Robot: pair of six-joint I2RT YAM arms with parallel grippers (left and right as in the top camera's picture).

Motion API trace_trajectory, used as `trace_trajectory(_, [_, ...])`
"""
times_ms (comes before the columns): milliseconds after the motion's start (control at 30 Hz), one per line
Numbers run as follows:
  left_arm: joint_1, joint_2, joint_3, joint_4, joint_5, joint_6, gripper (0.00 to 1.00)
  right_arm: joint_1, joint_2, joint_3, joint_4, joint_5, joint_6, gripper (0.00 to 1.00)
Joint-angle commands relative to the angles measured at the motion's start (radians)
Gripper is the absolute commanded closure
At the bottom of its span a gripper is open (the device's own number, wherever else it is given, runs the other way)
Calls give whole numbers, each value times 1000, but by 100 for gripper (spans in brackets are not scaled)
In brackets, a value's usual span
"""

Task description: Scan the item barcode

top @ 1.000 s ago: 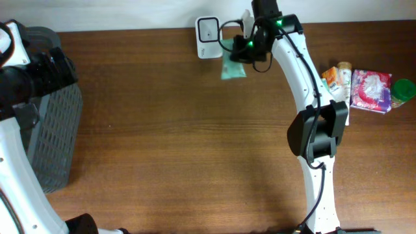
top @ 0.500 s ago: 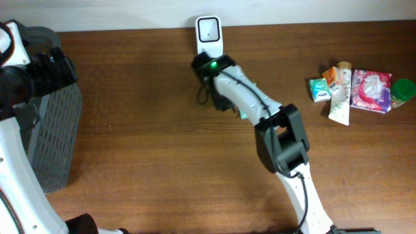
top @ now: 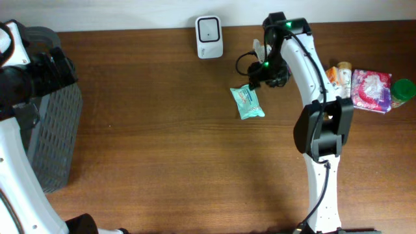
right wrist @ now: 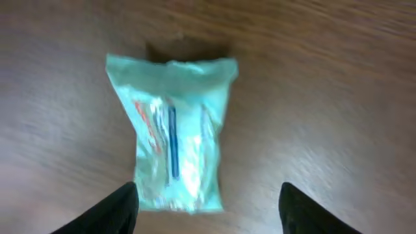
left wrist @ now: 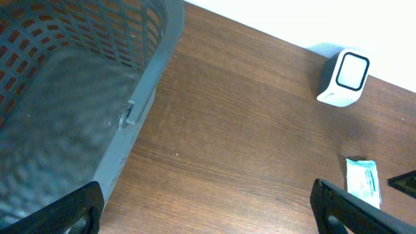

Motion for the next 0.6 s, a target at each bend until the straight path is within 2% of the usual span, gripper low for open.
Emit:
trace_trajectory(0, [-1,-13,10,-2,0,-4,1,26,-7,-99,65,-71,-20,36])
trace_trajectory(133, [-1,-13,10,-2,0,-4,1,45,-7,-138,116,-63,-16,37])
trace_trajectory(200, [-1,-13,10,-2,0,-4,1,46,-7,-177,137,-63,-16,42])
trace_trajectory(300, [-1,-13,10,-2,0,-4,1,55,-7,-237,176,-68,1,67])
trace_trajectory(333, [-1,-13,10,-2,0,-4,1,70,-8,-234,183,-67,15,89])
trace_trajectory(367, [-1,-13,10,-2,0,-4,1,77,-8,-232,188,-67,23,96])
trace_trajectory(467, [-1,-13,10,-2,0,-4,1,94,-8,-146,225,-70,167,96])
trace_trajectory(567, [-1,-13,10,-2,0,-4,1,91,-8,84,335,-156,225,96])
